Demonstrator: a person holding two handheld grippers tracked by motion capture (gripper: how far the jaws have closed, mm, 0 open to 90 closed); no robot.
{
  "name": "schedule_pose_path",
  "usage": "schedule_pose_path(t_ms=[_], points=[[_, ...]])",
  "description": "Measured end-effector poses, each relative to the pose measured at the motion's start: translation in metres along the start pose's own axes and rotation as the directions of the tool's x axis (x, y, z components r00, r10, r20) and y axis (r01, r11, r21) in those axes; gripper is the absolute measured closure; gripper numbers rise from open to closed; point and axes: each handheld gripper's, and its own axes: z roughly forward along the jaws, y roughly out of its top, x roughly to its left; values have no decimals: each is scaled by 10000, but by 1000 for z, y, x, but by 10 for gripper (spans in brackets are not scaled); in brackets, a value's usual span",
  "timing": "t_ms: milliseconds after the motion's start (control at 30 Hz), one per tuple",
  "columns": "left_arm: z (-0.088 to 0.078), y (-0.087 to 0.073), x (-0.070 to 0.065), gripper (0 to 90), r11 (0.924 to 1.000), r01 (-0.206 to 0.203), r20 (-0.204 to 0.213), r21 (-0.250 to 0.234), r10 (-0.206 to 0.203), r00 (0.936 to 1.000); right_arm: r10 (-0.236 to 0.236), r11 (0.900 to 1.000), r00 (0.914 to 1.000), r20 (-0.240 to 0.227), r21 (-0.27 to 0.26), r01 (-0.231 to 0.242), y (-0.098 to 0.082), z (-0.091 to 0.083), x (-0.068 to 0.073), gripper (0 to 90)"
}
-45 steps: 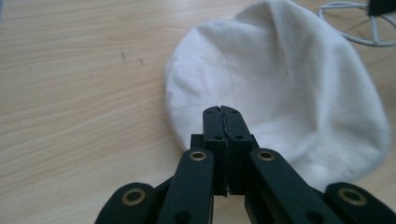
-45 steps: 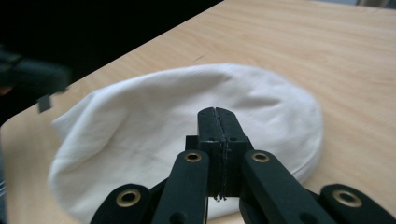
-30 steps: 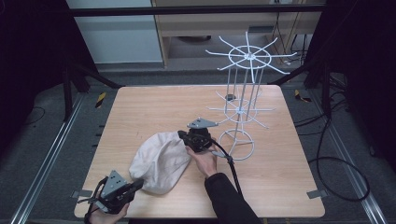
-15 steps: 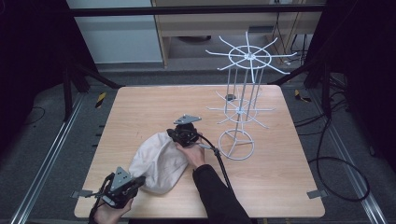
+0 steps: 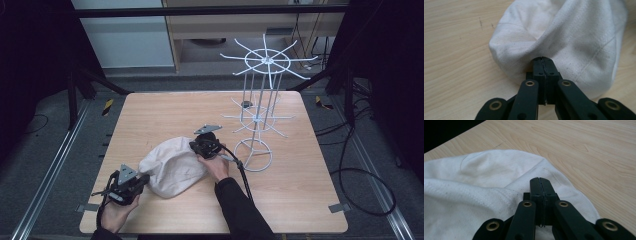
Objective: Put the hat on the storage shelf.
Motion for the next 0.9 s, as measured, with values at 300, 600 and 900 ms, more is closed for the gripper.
schedule_pose_path(t_ms=[300, 600, 900], points=[[22, 15, 20, 896, 9994, 339, -565, -54, -342, 9978, -265, 9994, 9996, 38, 205, 264, -5, -14, 0, 900], [7, 14, 29, 895, 9946, 805, -723, -648, -852, 9937, -401, 9991, 9992, 51, 146, 400, -4, -26, 5, 900], [-31, 8, -1, 896, 9922, 428, 137, -1169, -415, 9990, 97, 9998, 9947, 1021, -160, -81, -4, -24, -16, 900]])
